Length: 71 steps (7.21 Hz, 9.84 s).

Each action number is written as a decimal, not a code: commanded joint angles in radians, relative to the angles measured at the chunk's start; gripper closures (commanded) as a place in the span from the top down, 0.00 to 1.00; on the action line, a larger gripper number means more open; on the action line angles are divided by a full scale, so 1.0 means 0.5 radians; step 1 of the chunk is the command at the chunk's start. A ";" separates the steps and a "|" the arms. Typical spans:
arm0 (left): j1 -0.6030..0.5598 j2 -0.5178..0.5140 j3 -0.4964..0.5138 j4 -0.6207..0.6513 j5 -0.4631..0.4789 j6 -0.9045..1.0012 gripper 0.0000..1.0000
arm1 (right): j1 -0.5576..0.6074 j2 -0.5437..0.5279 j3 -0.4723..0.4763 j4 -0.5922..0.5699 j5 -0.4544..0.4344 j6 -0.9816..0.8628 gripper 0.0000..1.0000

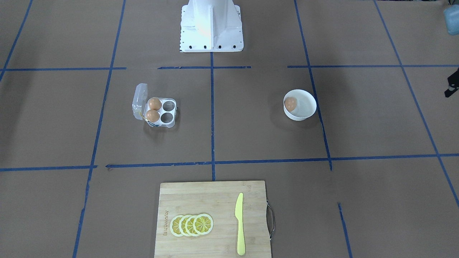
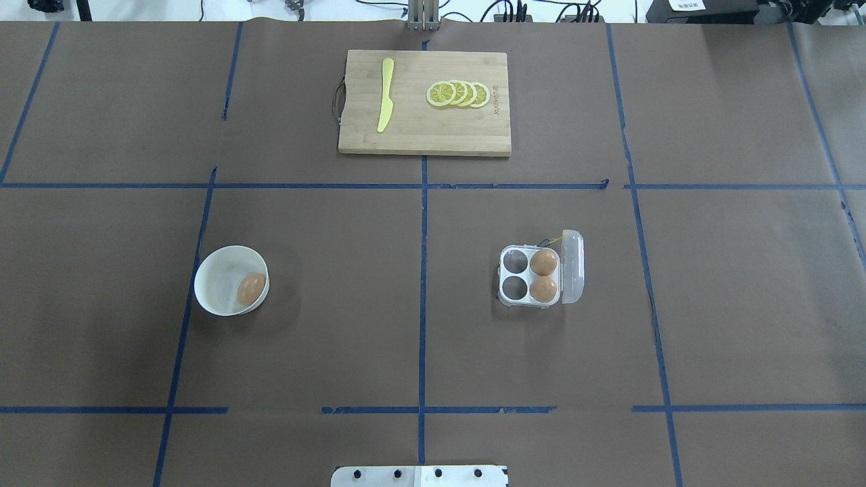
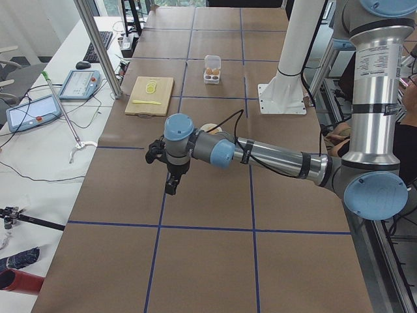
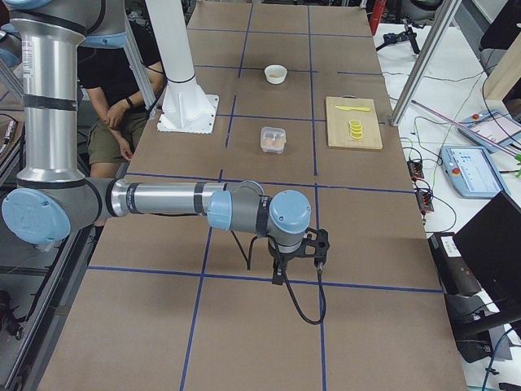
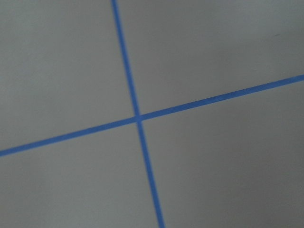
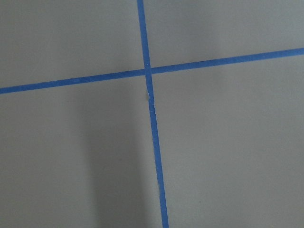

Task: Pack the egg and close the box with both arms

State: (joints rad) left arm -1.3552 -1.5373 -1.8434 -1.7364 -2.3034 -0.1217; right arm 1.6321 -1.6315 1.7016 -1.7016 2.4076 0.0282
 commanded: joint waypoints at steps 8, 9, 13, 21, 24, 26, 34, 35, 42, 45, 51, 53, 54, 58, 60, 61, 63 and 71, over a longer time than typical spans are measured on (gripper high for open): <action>1.332 -0.409 -0.045 -0.678 0.575 -2.198 0.89 | -0.015 0.023 -0.007 0.004 0.008 0.128 1.00; 1.412 -0.435 0.011 -0.678 0.658 -2.232 0.85 | -0.012 0.026 -0.010 0.001 0.008 0.128 1.00; 1.449 -0.423 0.033 -0.675 0.661 -2.233 0.80 | -0.015 0.026 -0.013 0.001 0.011 0.128 1.00; 1.557 -0.432 0.088 -0.675 0.668 -2.236 0.74 | -0.015 0.026 -0.016 0.001 0.011 0.128 1.00; 1.572 -0.429 0.097 -0.672 0.668 -2.236 0.72 | -0.012 0.026 -0.013 0.001 0.011 0.128 1.00; 1.572 -0.429 0.097 -0.669 0.668 -2.236 0.63 | -0.012 0.026 -0.010 0.001 0.011 0.128 1.00; 1.542 -0.438 -0.044 -0.497 0.664 -2.236 0.04 | -0.015 0.023 -0.010 0.001 0.014 0.131 1.00; 1.514 -0.429 -0.123 -0.494 0.661 -2.236 0.00 | -0.012 0.023 -0.016 0.001 0.014 0.128 1.00; 1.920 -1.406 0.488 -1.044 1.151 -2.809 0.00 | -0.015 0.026 0.036 0.004 0.026 0.165 1.00; 2.048 -1.802 1.001 -1.353 1.336 -2.803 0.00 | -0.021 0.026 0.036 0.004 0.035 0.174 1.00; 2.020 -1.899 1.147 -1.356 1.401 -2.812 1.00 | -0.021 0.029 0.039 0.001 0.044 0.174 1.00; 1.984 -1.798 1.016 -1.332 1.328 -2.803 1.00 | -0.027 0.029 0.076 0.004 0.084 0.180 1.00; 1.917 -1.700 0.860 -1.250 1.148 -2.797 1.00 | -0.110 0.029 0.131 0.007 0.081 0.256 1.00; 1.485 -1.417 0.179 -0.430 0.733 -2.461 1.00 | -0.801 0.029 0.229 1.046 -0.007 1.602 0.92; 1.209 -1.283 -0.052 -0.060 0.686 -2.139 1.00 | -1.311 0.054 0.260 1.500 -0.264 2.257 0.40; 1.016 -1.200 -0.150 0.033 0.625 -1.967 1.00 | -1.498 0.133 0.296 1.507 -0.360 2.391 0.10; 0.715 -0.998 -0.240 0.159 0.447 -1.554 1.00 | -1.708 0.177 0.370 1.507 -0.434 2.429 0.00; 0.211 -0.515 -0.121 0.138 0.263 -0.470 1.00 | -2.062 1.173 0.312 0.655 -0.686 2.469 0.11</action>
State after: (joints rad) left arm -1.2077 -1.8199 -1.9303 -1.6668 -2.1649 -0.4349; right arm 0.6056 -1.1018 1.8558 -1.3070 2.0745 1.2578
